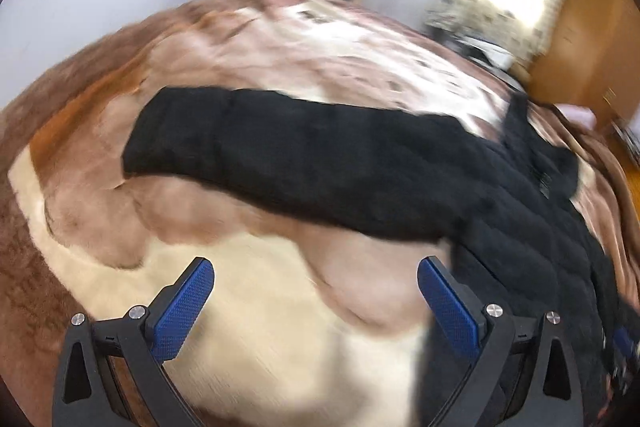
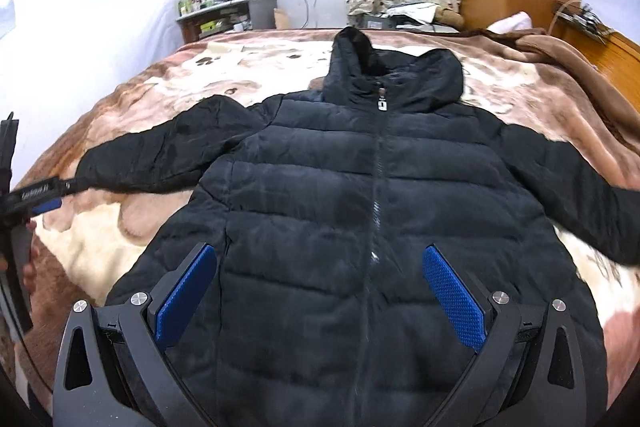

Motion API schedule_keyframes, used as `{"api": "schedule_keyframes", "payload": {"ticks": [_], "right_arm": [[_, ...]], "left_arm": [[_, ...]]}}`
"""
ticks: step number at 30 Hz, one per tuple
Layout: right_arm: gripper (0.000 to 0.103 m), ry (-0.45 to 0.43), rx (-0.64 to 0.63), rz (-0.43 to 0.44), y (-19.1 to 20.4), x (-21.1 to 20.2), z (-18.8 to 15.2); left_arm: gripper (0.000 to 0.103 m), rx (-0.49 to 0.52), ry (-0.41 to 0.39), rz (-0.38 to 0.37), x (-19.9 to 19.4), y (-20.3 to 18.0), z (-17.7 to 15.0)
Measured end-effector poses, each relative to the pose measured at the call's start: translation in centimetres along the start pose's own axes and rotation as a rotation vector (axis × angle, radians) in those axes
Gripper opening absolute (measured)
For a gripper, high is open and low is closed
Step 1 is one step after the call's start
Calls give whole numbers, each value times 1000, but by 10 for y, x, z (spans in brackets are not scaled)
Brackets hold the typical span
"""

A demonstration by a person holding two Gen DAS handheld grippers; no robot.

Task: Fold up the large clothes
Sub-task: 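Grasp the black jacket sleeve cuff with the left gripper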

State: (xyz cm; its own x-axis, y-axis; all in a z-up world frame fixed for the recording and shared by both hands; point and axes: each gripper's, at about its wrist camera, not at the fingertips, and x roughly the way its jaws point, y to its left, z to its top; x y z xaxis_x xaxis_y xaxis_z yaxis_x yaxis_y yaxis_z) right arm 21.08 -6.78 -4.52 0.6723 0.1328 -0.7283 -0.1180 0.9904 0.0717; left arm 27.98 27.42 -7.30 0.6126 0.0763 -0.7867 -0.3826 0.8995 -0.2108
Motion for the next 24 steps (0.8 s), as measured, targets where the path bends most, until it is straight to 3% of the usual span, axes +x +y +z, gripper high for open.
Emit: {"api": "schedule_keyframes", "payload": {"ticks": [5, 10, 14, 20, 21, 22, 24], "right_arm": [[102, 13, -45, 8, 16, 27, 12], [102, 22, -46, 51, 29, 48, 19], [102, 22, -51, 62, 35, 59, 22], [102, 33, -72, 61, 42, 68, 22], [102, 34, -64, 67, 41, 69, 22], [102, 36, -56, 73, 40, 70, 22], [102, 38, -48, 75, 39, 71, 22]], "left_arm": [[102, -187, 4, 27, 42, 58, 35], [102, -388, 60, -19, 79, 101, 47], [102, -378, 38, -7, 88, 107, 53], [102, -462, 32, -40, 106, 118, 65], [100, -477, 32, -33, 109, 119, 66], [90, -485, 34, -23, 111, 119, 67], [84, -480, 34, -31, 114, 117, 71]]}}
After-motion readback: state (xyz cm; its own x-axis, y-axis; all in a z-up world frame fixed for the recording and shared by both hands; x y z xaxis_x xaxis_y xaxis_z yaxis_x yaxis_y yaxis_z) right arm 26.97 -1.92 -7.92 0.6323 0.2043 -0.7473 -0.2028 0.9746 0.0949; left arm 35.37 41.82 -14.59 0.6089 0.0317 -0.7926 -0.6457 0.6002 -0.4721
